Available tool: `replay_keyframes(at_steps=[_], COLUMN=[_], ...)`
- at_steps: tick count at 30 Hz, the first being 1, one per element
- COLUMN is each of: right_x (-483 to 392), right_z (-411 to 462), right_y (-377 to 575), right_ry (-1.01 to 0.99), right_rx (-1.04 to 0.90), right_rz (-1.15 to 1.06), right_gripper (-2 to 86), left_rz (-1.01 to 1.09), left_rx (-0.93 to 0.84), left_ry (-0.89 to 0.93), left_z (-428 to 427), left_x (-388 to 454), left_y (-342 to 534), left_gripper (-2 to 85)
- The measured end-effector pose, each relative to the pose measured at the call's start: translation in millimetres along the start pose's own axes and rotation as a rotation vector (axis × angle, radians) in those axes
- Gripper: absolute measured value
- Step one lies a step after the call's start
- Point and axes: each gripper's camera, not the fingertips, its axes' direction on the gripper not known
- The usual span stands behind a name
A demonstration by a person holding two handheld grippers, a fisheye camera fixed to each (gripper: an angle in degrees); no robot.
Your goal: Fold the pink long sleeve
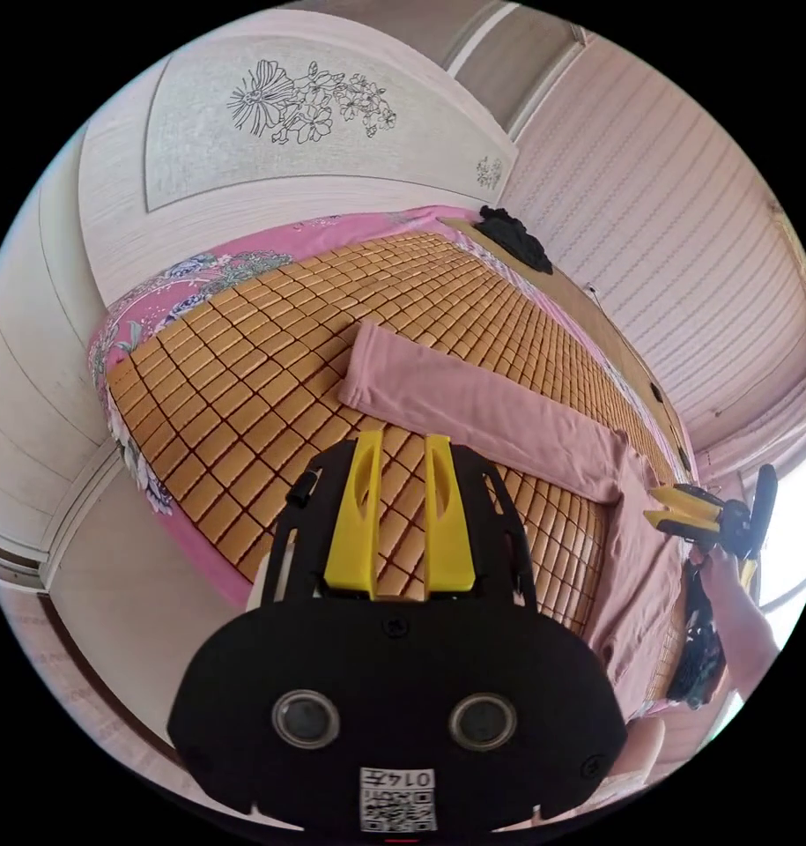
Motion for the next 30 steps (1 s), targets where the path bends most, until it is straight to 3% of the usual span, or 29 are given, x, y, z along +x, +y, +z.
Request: replay_keyframes(at_steps=[8, 12, 17, 25, 28, 30], right_x=[-62, -57, -62, -33, -28, -33], right_z=[75, 82, 74, 3, -29, -45], right_y=[-110, -107, -81, 39, 110, 155], right_ry=[0.074, 0.050, 0.015, 0.018, 0.028, 0.024], right_rx=[-0.114, -0.083, -0.011, 0.266, 0.378, 0.422], right_rz=[-0.127, -0.011, 0.058, 0.427, 0.573, 0.628], right_gripper=[8.9, 3.1, 1.1, -0.5, -0.6, -0.4], left_rz=[-0.029, 0.070, 0.081, 0.506, 0.724, 0.904], left_rx=[-0.052, -0.031, 0.088, 0.468, 0.564, 0.534], left_ry=[-0.060, -0.150, -0.071, 0.245, 0.470, 0.686], left_z=[34, 38, 9, -98, -138, -153], left_x=[-13, 3, 28, 208, 305, 382], left_y=[-30, -22, -8, 28, 54, 92], left_gripper=[8.0, 3.7, -0.7, -0.9, -0.9, -0.8])
